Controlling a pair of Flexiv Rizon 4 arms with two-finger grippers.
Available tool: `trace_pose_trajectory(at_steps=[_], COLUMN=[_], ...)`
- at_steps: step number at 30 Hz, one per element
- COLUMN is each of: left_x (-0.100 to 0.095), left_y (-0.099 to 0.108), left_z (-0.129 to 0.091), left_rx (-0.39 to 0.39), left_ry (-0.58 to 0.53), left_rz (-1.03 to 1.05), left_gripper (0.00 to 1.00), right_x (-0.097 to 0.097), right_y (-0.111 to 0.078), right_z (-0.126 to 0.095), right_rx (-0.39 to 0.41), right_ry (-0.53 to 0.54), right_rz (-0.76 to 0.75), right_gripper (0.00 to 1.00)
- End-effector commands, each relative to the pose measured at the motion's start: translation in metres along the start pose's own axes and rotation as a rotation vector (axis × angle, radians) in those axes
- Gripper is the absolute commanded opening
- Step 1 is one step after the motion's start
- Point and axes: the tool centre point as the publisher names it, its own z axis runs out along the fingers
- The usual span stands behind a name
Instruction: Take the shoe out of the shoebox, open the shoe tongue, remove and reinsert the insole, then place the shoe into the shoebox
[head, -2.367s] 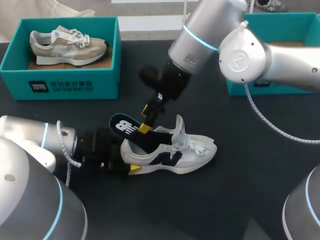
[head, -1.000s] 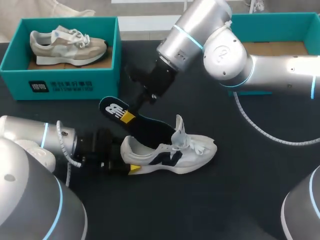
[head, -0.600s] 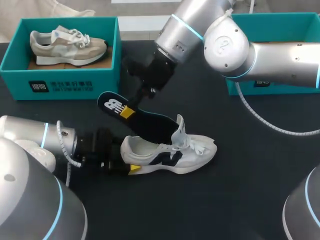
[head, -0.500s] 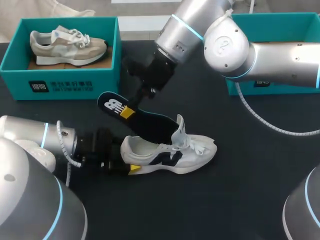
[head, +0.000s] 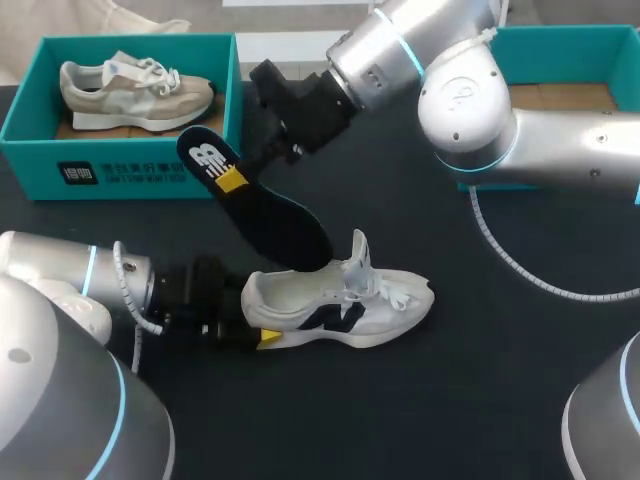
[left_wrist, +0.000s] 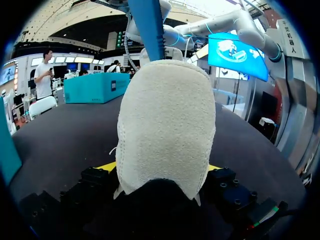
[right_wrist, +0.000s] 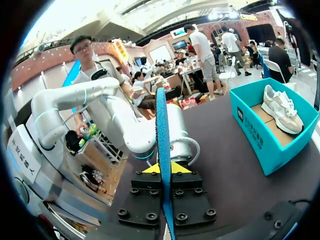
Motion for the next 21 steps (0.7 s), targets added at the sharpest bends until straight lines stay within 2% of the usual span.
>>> trace_pose_trajectory(at_steps=[1,6,9,11,15,17,21], left_x=[0.0,0.0,0.0,0.0,0.0,0.0,0.0], left_y=[0.001,0.001,0.001,0.001,0.001,0.001,0.001], left_z=[0.001,0.001,0.001,0.001,0.001,0.001,0.001], left_rx=[-0.003,-0.003,-0.003,-0.003,-0.003,-0.003,-0.003], left_ry=[0.001,0.001,0.001,0.001,0.001,0.001,0.001], left_rz=[-0.001,-0.001,-0.001,-0.001,-0.001,-0.001,-0.001], left_gripper=[0.0,0.0,0.0,0.0,0.0,0.0,0.0], right_x=[0.017,0.03,0.039,0.046,0.06,0.068,0.081], right_y=[0.005,0.025,0.03,0.033,0.036,0.038,0.042], right_z=[-0.014,-0.03,-0.042,-0.052,-0.069,-0.076,-0.083], right_rx=[-0.277,-0.381,-0.419,-0.395,-0.41,-0.393,-0.401], right_ry=[0.012,0.022,0.025,0.011,-0.006,-0.015,0.005], right_rz=[0.039,0.081,0.087,0.104,0.113,0.134,0.157], right_gripper=[0.0,0.0,0.0,0.0,0.0,0.0,0.0])
